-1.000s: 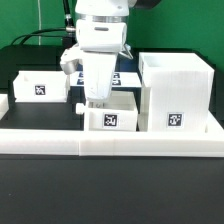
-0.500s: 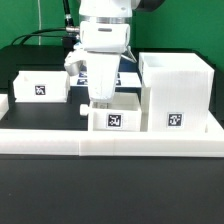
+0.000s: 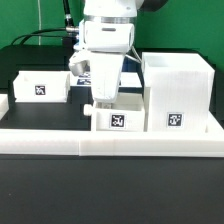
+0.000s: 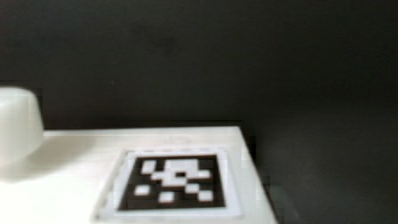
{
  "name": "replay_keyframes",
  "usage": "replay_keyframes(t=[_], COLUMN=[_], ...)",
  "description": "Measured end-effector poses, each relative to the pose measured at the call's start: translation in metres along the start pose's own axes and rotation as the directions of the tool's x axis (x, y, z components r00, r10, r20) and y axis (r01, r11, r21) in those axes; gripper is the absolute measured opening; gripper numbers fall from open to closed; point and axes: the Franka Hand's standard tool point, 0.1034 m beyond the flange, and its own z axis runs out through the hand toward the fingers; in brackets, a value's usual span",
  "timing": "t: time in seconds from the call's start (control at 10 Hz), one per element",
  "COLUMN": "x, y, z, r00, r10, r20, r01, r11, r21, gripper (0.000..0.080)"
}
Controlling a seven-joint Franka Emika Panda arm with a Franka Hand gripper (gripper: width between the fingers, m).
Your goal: Assemble drawer
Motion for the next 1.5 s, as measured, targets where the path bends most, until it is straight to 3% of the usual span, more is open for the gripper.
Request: replay_keyframes(t=[0.3, 1.1, 1.2, 1.3, 1.5], x=[0.0088, 0.0107, 0.0098, 0.0087, 0.008], y=[-0.0008, -0.002, -0.0023, -0.0024, -0.0018], z=[0.0005, 0.001, 0.001, 0.0005, 0.0004], r00=[1.0, 1.0, 1.0, 1.0, 1.0], r10=[-0.013, -0.016, -0.012, -0.014, -0.011], r20=[-0.005, 0.0, 0.005, 0.013, 0.012], r01=[0.013, 0.016, 0.012, 0.013, 0.011], r11=[1.0, 1.0, 1.0, 0.999, 0.999], r21=[-0.001, -0.002, 0.007, 0.035, 0.032], gripper=[0.0042, 0.0042, 0.0042, 0.0042, 0.0042])
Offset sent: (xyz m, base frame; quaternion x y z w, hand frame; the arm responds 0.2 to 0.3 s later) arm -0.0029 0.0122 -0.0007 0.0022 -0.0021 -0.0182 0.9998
